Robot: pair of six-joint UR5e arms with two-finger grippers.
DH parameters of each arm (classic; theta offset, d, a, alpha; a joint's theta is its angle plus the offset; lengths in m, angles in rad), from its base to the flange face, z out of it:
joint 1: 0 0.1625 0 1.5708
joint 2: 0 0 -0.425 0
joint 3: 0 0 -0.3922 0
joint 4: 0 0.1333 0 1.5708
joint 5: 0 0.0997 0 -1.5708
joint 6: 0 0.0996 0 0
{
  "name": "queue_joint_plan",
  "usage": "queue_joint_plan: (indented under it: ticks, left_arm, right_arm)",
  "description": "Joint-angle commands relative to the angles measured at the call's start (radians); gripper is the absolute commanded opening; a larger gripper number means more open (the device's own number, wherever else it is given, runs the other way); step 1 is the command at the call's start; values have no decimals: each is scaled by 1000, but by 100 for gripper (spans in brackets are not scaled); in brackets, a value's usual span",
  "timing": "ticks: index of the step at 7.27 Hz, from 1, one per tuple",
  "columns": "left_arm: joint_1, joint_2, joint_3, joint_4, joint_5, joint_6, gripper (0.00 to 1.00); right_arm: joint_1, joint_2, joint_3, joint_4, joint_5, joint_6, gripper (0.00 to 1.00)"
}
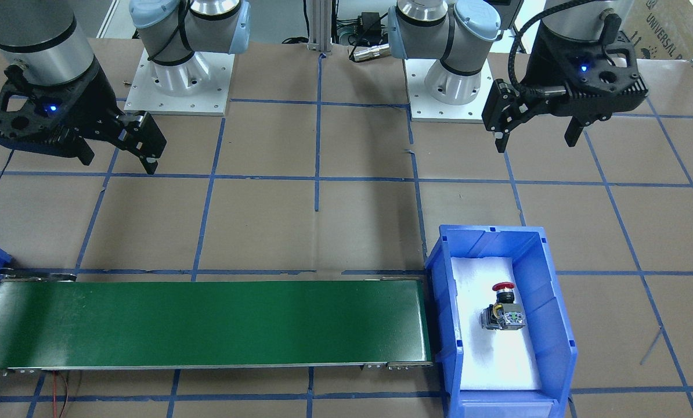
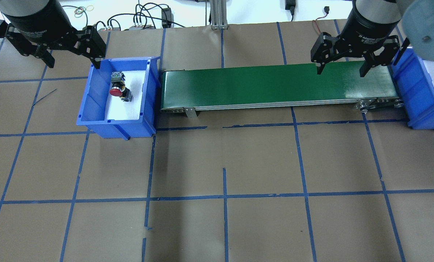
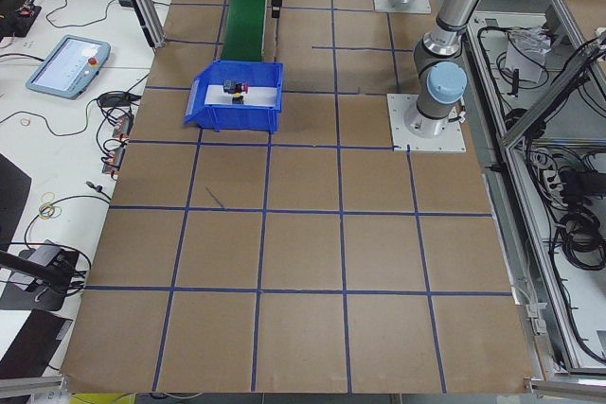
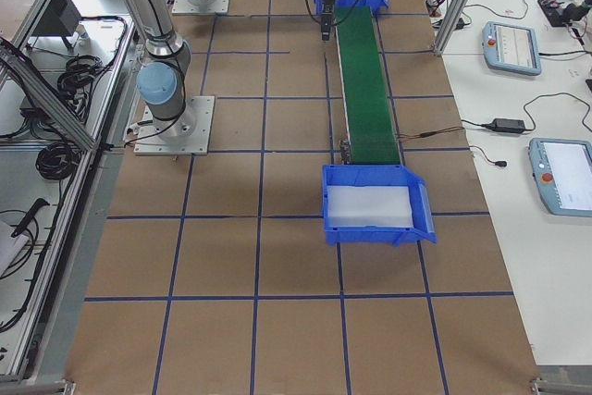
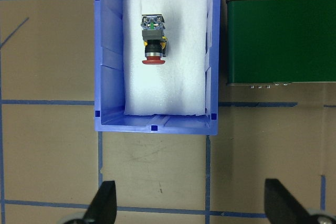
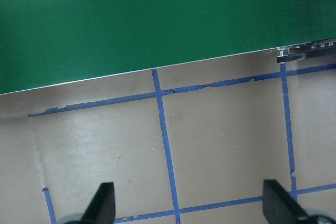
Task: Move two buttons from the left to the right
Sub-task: 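Move the left gripper over the red-capped button in the bin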
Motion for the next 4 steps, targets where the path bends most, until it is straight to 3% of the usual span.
queue_joint_plan:
  ticks: [1, 4]
  left_arm:
    - [53, -77, 3, 70, 20, 6, 100]
    - [77, -230, 23, 198, 18, 16, 100]
  right_arm:
    - [0, 0, -1, 0, 0, -1, 100]
    - [0, 0, 0, 0, 0, -4, 100]
